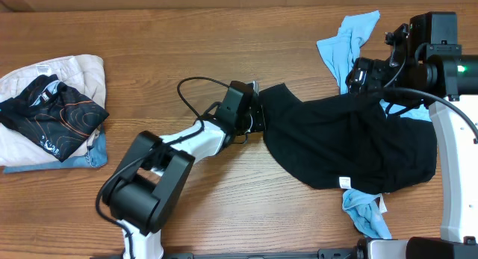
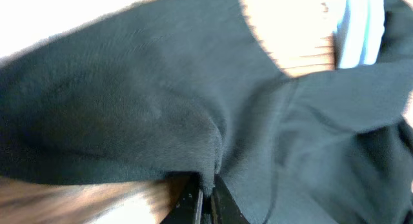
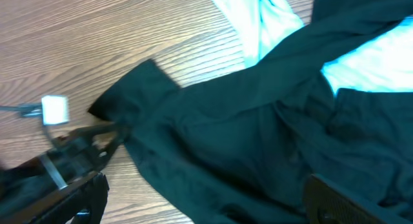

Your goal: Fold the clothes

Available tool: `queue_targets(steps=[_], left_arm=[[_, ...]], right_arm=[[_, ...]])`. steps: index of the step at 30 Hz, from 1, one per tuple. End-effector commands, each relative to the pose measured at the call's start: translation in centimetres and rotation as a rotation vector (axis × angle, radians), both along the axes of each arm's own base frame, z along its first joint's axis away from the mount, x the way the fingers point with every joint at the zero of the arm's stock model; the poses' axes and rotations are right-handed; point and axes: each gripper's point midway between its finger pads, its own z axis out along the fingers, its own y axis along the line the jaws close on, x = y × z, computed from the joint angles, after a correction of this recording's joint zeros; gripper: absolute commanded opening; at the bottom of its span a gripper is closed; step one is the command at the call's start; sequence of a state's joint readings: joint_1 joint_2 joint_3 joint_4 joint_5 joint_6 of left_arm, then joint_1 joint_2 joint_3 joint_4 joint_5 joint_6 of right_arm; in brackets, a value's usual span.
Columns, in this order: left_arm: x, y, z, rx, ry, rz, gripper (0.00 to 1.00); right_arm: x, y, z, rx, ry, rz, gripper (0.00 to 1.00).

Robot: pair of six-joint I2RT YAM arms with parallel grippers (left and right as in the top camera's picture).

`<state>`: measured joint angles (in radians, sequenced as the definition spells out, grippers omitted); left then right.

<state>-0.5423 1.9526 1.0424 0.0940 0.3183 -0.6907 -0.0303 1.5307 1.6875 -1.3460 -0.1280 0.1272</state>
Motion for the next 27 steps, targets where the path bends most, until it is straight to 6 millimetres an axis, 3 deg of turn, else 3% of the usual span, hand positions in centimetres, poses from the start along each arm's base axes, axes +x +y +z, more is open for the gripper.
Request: queue_targets(steps=[1,6,9,11,12,13,16,18,23,27], left_arm=[[2.1,1.3,10.6,-0.010,-0.297,-0.061,0.04],[2.1,4.1,23.7,-0.056,-0.557,-0.021,0.04],[0.9,4.9,29.9,-0.036,-0.740,-0.054,0.04],[1.0,6.7,31.3,0.041,-0.783,0.008,0.04],[1.5,9.1,31.1,0.129,-0.769,0.109,0.04],[1.8,10.2,30.5,0.171,-0.750,0.149,0.04],[2.6,12.9,29.3,0.235,-0.703,0.212,0.04],[3.1,14.3,29.5,0.236,-0.704,0.238,0.04],[3.5,15.8,33.9,0.157,-0.806,0.257,0.04],[3.2,17.4,38.1,0.165,-0.897,0.306,0.04]], right_arm=[[0.2,-1.0,0.5,-0.050,-0.018,-0.028,1.00],[0.3,-1.0,0.5,-0.050,-0.021,-0.028,1.00],[0.3,-1.0,0.5,-0.050,-0.023,-0.028,1.00],[0.3,-1.0,0.5,-0.050,-0.022,-0.028,1.00],[0.3,-1.0,0.5,-0.050,-0.021,-0.027,1.00],[0.3,-1.0,0.5,-0.050,-0.019,-0.027,1.00],[0.2,-0.9,0.4,-0.050,-0.015,-0.027,1.00],[0.2,-1.0,0.2,-0.050,-0.008,-0.027,1.00],[0.8,-0.8,-0.8,-0.041,0.019,-0.022,1.00],[2.9,-0.9,-1.7,-0.042,-0.011,-0.023,1.00]])
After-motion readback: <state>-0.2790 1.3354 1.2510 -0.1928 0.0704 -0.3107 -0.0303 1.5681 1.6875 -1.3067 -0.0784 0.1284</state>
